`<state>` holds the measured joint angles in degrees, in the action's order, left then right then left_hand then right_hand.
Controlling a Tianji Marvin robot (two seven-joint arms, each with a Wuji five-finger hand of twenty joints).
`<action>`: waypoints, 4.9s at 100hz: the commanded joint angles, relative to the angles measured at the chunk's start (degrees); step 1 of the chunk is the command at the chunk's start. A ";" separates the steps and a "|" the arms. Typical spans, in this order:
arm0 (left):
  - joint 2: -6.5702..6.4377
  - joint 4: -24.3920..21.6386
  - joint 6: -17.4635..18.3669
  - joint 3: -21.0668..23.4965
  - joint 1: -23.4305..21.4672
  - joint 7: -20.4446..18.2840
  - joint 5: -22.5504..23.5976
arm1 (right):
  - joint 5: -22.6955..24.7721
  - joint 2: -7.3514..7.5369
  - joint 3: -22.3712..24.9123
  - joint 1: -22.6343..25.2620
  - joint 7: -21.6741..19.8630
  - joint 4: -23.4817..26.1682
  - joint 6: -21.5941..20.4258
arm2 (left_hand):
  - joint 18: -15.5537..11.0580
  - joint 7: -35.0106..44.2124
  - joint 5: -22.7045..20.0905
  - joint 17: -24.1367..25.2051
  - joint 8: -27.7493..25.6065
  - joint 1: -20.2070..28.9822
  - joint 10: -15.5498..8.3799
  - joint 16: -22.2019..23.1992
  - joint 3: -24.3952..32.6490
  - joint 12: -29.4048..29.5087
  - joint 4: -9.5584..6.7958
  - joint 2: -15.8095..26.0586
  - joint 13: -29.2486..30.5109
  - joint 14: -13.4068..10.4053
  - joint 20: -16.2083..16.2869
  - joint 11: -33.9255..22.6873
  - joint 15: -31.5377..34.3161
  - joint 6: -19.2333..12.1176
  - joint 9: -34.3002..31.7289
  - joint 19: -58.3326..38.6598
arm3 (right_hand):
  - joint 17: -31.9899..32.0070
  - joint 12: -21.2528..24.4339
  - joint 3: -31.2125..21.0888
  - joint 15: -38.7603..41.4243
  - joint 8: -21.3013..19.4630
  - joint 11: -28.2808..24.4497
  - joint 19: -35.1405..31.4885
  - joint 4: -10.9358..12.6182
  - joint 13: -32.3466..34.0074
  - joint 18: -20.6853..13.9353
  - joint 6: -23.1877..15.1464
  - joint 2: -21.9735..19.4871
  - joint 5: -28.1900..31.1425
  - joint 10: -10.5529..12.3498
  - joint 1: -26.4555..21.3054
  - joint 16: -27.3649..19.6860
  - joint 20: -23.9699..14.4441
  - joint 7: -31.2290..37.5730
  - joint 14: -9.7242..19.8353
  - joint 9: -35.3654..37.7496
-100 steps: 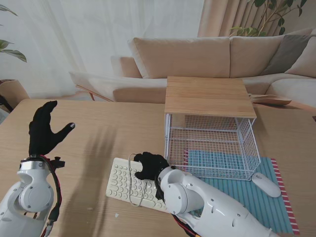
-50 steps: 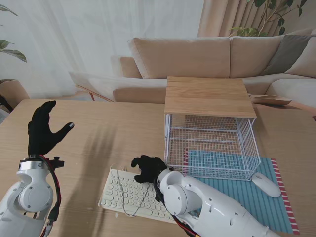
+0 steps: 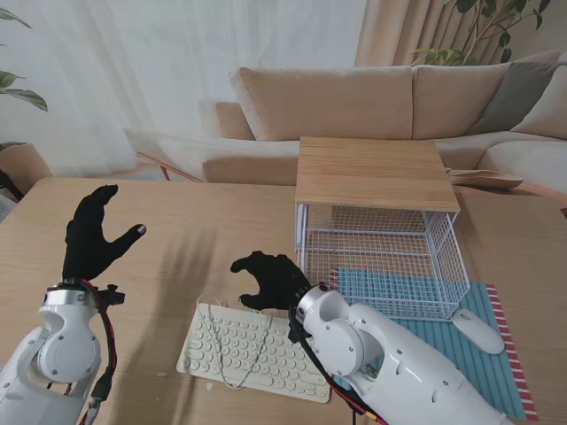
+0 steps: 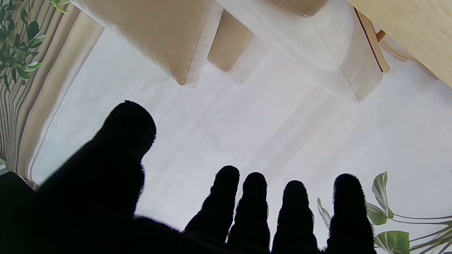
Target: Unroll the mouse pad and set up the keyboard and mouse from the tabletop organizer
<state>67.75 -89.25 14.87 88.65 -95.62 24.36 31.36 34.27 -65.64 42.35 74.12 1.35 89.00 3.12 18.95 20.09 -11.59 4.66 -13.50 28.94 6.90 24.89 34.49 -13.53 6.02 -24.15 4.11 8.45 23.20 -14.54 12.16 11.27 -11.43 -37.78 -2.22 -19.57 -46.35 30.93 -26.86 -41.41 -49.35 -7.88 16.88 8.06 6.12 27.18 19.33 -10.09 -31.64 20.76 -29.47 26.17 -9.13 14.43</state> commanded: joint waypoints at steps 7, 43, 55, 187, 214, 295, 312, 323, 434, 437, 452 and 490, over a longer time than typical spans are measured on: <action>0.05 -1.09 -0.18 -0.86 -0.64 -1.84 -0.68 | 1.41 0.82 3.30 1.84 -0.56 4.23 -1.62 | 0.15 -0.89 -0.54 0.37 0.49 0.15 0.92 -0.31 -1.34 0.14 -1.80 1.07 0.11 -0.37 0.99 -0.73 -0.41 0.25 0.00 1.38 | 1.70 0.81 1.54 -2.26 1.84 1.85 4.21 3.22 -2.61 -1.71 -1.21 -1.64 -2.52 1.59 1.52 -1.88 2.14 -1.24 1.72 -2.62; -0.32 -2.85 -1.13 -3.80 -1.35 -5.74 -3.41 | 8.01 2.56 16.04 12.45 0.06 15.80 -8.22 | 0.21 -1.22 -0.77 0.39 0.63 0.28 0.94 -0.49 -1.92 0.11 -1.88 1.52 0.13 -0.27 1.26 -0.78 -0.29 0.22 0.01 1.38 | 1.60 1.78 5.35 -4.49 4.91 4.19 9.83 3.60 -3.30 -1.62 0.78 -4.11 -3.00 1.37 3.39 -3.11 3.12 -3.78 1.79 -3.43; -0.38 -3.35 -1.40 -4.48 -1.62 -6.83 -4.59 | 9.92 2.88 20.10 16.49 0.53 19.46 -10.27 | 0.21 -1.34 -0.82 0.38 0.68 0.16 0.91 -0.55 -2.23 0.12 -1.88 1.73 0.10 -0.32 1.31 -0.77 -0.29 0.25 0.02 1.40 | 0.78 1.79 5.76 -4.44 5.06 4.20 10.31 3.67 -2.87 -0.97 0.48 -4.34 -2.73 1.29 3.56 -3.10 2.95 -3.67 1.38 -2.75; -0.87 -4.42 -4.70 -9.69 -2.47 -13.36 -11.50 | 18.94 4.54 46.13 51.16 -9.51 35.44 -13.17 | 0.17 -2.29 -1.13 0.43 1.10 0.72 1.19 -0.56 -4.71 1.07 -2.22 3.53 -0.23 0.38 1.78 0.84 -1.37 0.12 0.28 2.86 | -3.11 -0.99 13.50 3.53 -1.97 -0.44 0.89 4.40 4.41 0.96 0.33 -8.64 8.20 -0.62 1.17 1.00 -3.90 -3.64 -1.63 7.15; -0.76 -4.79 -5.74 -9.83 -2.59 -14.53 -14.42 | 19.23 5.23 44.46 48.21 -14.03 31.79 -9.26 | 0.25 -2.43 -1.33 0.43 1.17 0.88 1.38 -0.57 -5.05 0.95 -2.22 3.59 -0.11 0.70 1.94 0.63 -1.04 0.02 0.19 3.08 | -1.62 -0.78 15.30 2.18 -3.62 0.21 3.40 4.73 2.51 0.31 0.51 -9.67 6.75 -0.04 0.38 0.41 -3.00 -4.93 -0.71 4.90; -1.35 -5.12 -8.07 -10.59 -2.70 -18.84 -17.23 | 19.02 6.64 36.99 32.57 -20.16 16.54 -2.94 | 0.61 -3.47 -3.47 0.51 1.63 1.75 2.22 -1.21 -6.01 -0.45 -2.27 4.01 -0.02 1.03 2.90 -1.73 -0.29 -0.02 0.09 3.59 | -0.38 0.71 16.26 -3.23 -3.53 3.15 7.91 5.09 -2.12 -1.68 -0.61 -10.85 4.20 1.53 -0.13 -2.29 -3.95 -7.07 1.86 -0.65; -1.30 -5.00 -8.08 -10.52 -2.59 -18.64 -17.33 | 18.28 6.64 35.16 29.17 -19.42 13.45 -2.39 | 0.59 -3.58 -3.46 0.51 1.65 1.84 2.14 -1.22 -6.07 -0.31 -2.29 4.03 -0.01 0.95 2.96 -1.49 -0.34 0.01 -0.01 3.71 | -0.17 0.73 16.04 -3.30 -3.59 3.03 8.42 5.12 -2.49 -1.97 -0.82 -10.74 4.07 1.69 -0.10 -2.35 -4.34 -6.81 2.33 -1.22; -1.31 -5.02 -8.23 -10.55 -2.59 -18.76 -17.42 | 18.70 6.71 34.38 27.29 -19.35 12.33 -2.74 | 0.56 -3.61 -3.48 0.50 1.66 1.79 2.22 -1.20 -6.11 -0.30 -2.29 4.00 -0.02 0.99 2.98 -1.48 -0.34 -0.01 0.01 3.79 | -0.15 0.79 15.80 -3.35 -3.59 3.03 8.68 5.11 -2.57 -1.96 -0.88 -10.68 3.97 1.94 0.13 -2.39 -4.57 -6.67 2.40 -1.43; -1.33 -4.36 -9.73 -11.15 -2.12 -19.25 -17.67 | 15.62 5.41 22.76 4.37 -9.42 -9.58 0.56 | 0.54 -3.13 -3.65 0.50 1.32 2.02 2.25 -1.18 -6.23 -0.22 -2.32 4.06 -0.07 0.82 3.28 -1.33 -0.45 -1.20 0.01 4.40 | -1.08 1.23 12.66 -4.58 -3.53 3.31 15.63 5.02 -3.62 -1.24 -2.34 -9.61 3.12 3.12 1.12 -3.09 -5.61 -4.68 3.54 -3.58; -1.33 -4.35 -9.78 -11.15 -2.14 -19.24 -17.64 | 15.55 5.35 22.50 3.97 -8.97 -10.15 0.61 | 0.54 -3.11 -3.69 0.50 1.31 2.00 2.21 -1.18 -6.24 -0.21 -2.32 4.08 -0.04 0.79 3.30 -1.32 -0.44 -1.27 0.03 4.41 | -1.25 1.22 12.53 -4.53 -3.51 3.28 15.72 5.01 -3.51 -1.16 -2.31 -9.61 2.96 3.22 1.16 -3.07 -5.72 -4.66 3.61 -3.56; -1.36 -4.34 -9.87 -11.08 -2.28 -19.31 -17.53 | 14.61 4.92 21.14 2.02 -6.49 -13.08 0.79 | 0.53 -3.08 -3.72 0.53 1.29 2.09 2.21 -1.16 -6.29 -0.18 -2.32 4.07 -0.04 0.84 3.35 -1.27 -0.46 -1.33 0.03 4.52 | -1.59 1.32 12.03 -4.53 -3.32 3.43 16.27 4.94 -3.42 -1.07 -3.16 -9.31 1.97 3.78 1.30 -3.07 -6.24 -4.62 3.93 -4.02; -1.47 -4.41 -9.91 -10.46 -2.58 -19.66 -17.26 | 13.38 4.58 19.91 0.74 -5.70 -13.88 1.27 | 0.54 -3.04 -4.49 0.52 1.28 2.18 2.28 -1.14 -6.48 -0.21 -2.31 4.13 -0.05 0.99 3.39 -1.32 -0.54 -1.61 0.02 5.04 | -1.77 1.99 11.45 -5.41 -2.27 4.82 18.87 4.82 -3.85 -1.07 -4.64 -9.51 0.08 4.09 1.57 -3.48 -7.20 -4.26 3.88 -4.48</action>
<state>66.27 -93.46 5.09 78.10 -97.93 5.42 14.02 47.41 -60.76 61.50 74.02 -3.71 73.57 4.30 18.99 17.25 -15.26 4.68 -12.28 29.76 8.50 24.75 29.76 -13.43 6.02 -21.24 4.11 9.81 25.55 -15.77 11.90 11.33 -11.46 -34.12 -3.64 -18.90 -33.46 27.58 -29.52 -39.33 -32.70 -6.64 15.82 5.85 3.12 17.68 20.77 -4.65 -31.09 18.25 -35.26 21.61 -3.91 13.44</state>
